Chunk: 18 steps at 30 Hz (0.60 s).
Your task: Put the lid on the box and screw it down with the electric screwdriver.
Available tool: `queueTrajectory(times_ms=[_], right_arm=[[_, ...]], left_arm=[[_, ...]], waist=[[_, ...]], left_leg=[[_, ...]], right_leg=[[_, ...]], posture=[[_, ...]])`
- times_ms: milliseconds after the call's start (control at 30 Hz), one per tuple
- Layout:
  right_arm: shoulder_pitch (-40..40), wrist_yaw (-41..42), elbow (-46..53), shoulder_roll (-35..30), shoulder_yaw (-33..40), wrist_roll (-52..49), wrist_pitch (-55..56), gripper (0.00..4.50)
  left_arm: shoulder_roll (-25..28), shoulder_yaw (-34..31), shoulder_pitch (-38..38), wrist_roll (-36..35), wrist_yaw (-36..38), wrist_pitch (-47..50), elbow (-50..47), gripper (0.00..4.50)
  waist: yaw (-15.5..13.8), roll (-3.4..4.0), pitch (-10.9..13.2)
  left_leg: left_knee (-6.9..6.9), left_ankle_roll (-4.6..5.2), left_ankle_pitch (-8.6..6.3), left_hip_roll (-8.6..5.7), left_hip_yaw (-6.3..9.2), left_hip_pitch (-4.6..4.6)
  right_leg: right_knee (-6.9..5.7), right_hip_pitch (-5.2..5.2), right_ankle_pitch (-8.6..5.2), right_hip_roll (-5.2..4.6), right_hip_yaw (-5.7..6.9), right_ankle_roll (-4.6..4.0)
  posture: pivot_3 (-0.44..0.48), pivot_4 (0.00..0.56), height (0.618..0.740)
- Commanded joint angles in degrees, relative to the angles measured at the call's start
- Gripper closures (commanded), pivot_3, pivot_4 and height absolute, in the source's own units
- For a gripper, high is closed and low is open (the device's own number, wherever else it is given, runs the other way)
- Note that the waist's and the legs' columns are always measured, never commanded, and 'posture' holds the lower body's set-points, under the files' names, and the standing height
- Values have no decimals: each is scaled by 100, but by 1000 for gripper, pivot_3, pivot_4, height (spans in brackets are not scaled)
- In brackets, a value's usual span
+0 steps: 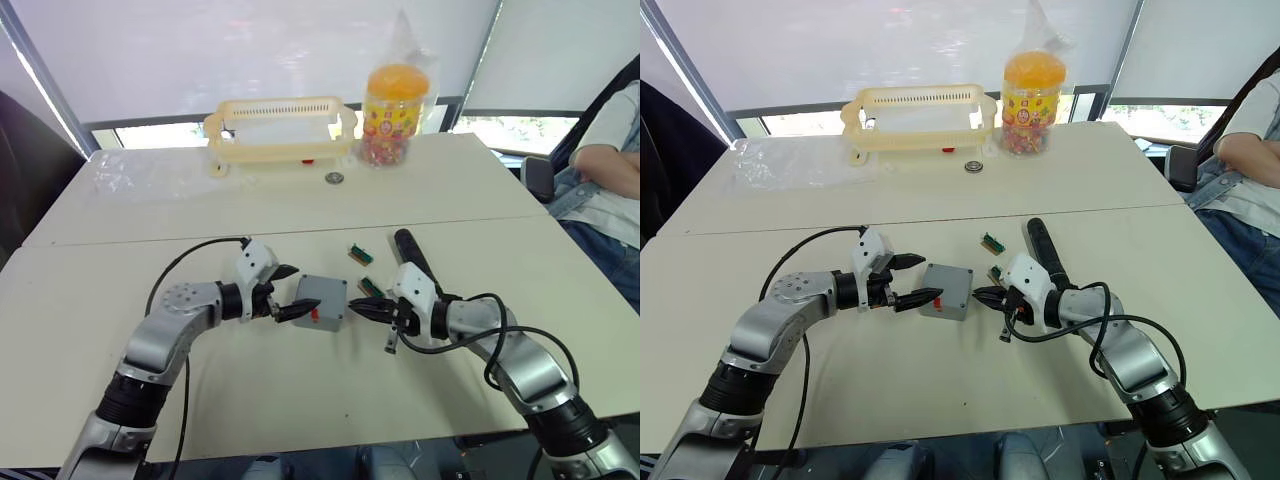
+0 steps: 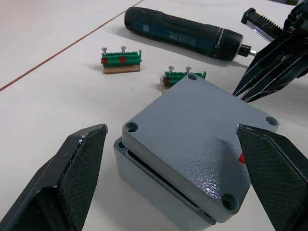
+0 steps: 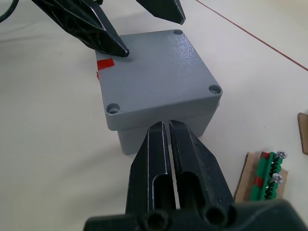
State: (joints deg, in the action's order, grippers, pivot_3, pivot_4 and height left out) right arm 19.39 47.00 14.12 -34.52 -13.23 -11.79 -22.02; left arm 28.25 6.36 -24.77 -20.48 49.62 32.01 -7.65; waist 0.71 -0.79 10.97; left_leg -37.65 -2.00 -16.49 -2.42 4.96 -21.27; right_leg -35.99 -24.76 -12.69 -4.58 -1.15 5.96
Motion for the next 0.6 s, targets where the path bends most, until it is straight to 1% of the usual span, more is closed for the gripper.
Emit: queueTrajectory(times_ms=[33,267,367,433,500,600], right_arm=[[161,3,33,171,14,10,134,4422],[187,24,-9,247,43,93,183,4422],[181,9,-31,244,53,145,217,4422],[173,9,-70,247,52,189,264,4422],[182,7,-166,245,51,248,332,4422],[171,21,-232,221,94,285,404,4422]], left_arm=[[50,-105,2,-92,-27,9,-295,82],[82,-415,35,-408,-167,326,-530,82],[134,-719,27,-674,-281,571,-656,82],[142,-1034,-17,-894,-432,781,-671,82],[298,-1413,24,-1059,-515,933,-614,82],[711,-1557,337,-1091,-327,975,-766,82]], waist=[[4,0,0],[3,0,0],[5,0,0],[9,0,0],[15,0,0],[35,1,0]], left_leg=[[0,0,0,0,0,0],[-1,0,0,0,2,0],[-1,0,0,0,2,0],[-1,0,0,0,3,0],[-1,0,0,1,3,1],[0,0,0,1,1,1]], right_leg=[[-1,0,0,0,0,0],[-1,0,0,0,1,0],[-1,0,0,0,1,0],[-2,0,0,0,1,0],[-3,0,0,0,2,0],[-4,-3,0,1,1,0]], posture=[[0,150,740],[0,150,740],[0,150,740],[0,150,740],[0,150,740],[0,150,740]])
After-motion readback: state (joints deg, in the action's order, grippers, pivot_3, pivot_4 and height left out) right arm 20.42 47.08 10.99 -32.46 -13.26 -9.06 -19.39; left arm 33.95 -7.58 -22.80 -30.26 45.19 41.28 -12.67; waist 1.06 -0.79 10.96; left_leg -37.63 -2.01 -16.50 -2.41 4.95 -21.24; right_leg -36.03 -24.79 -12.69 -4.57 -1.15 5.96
